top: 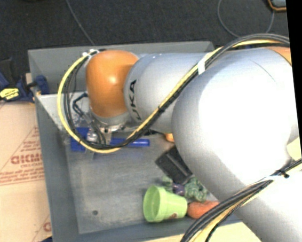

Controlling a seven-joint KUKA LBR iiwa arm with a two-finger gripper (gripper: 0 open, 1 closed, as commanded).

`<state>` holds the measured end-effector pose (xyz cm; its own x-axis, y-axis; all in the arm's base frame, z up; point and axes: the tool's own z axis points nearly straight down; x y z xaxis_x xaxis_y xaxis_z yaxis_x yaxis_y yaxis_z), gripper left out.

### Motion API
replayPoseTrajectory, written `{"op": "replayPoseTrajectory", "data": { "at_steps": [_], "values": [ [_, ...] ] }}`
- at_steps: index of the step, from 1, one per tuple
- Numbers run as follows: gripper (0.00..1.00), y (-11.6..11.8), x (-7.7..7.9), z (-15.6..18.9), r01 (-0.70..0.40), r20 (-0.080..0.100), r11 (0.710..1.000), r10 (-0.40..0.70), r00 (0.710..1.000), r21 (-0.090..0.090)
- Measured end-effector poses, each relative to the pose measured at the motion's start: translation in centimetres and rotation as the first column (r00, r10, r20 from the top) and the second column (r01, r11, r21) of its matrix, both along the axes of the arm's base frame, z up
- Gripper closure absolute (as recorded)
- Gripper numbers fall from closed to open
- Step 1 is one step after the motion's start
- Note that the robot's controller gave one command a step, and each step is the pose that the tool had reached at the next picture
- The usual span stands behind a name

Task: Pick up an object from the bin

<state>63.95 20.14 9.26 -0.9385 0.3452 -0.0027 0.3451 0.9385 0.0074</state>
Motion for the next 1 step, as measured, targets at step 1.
{"op": "replayPoseTrajectory", "data": {
  "at_steps": [1],
  "values": [
    [1.00,0.10,0.32,3.57,-0.001,0.011,1.000,0.001,1.000,0.003]
  ]
}}
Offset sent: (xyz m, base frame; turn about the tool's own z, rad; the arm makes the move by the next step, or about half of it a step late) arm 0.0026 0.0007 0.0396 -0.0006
